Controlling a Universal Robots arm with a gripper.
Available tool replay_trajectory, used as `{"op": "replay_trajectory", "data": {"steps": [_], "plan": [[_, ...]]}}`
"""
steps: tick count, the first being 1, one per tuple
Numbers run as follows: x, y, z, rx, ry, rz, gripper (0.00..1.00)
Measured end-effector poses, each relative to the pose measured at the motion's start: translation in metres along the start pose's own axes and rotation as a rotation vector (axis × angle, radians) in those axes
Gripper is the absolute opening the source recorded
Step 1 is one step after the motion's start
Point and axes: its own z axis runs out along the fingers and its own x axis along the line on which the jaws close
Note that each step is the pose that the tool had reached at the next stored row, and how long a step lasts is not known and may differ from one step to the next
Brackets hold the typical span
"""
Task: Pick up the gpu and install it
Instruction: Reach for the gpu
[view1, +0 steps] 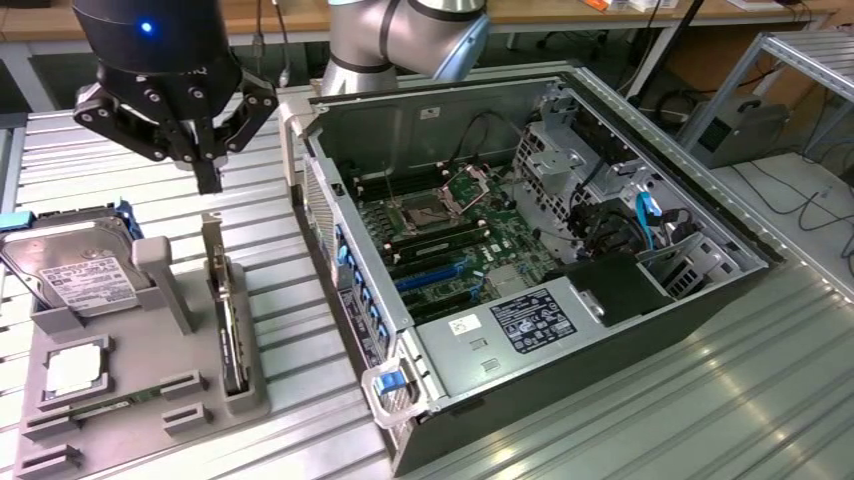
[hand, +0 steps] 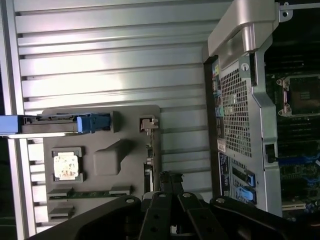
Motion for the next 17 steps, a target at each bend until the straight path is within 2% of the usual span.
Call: {"op": "replay_trajectory", "data": {"steps": [3,6,17], "plan": [[0.007,-0.0017,-0.0003,0.0001,0.0001,0.0,0.11],[0.013,-0.0075,-0.0006,-0.0001,-0.0001,0.0,0.11],[0.018,-0.028,-0.0017,0.0013,-0.0001,0.0,0.11]]}}
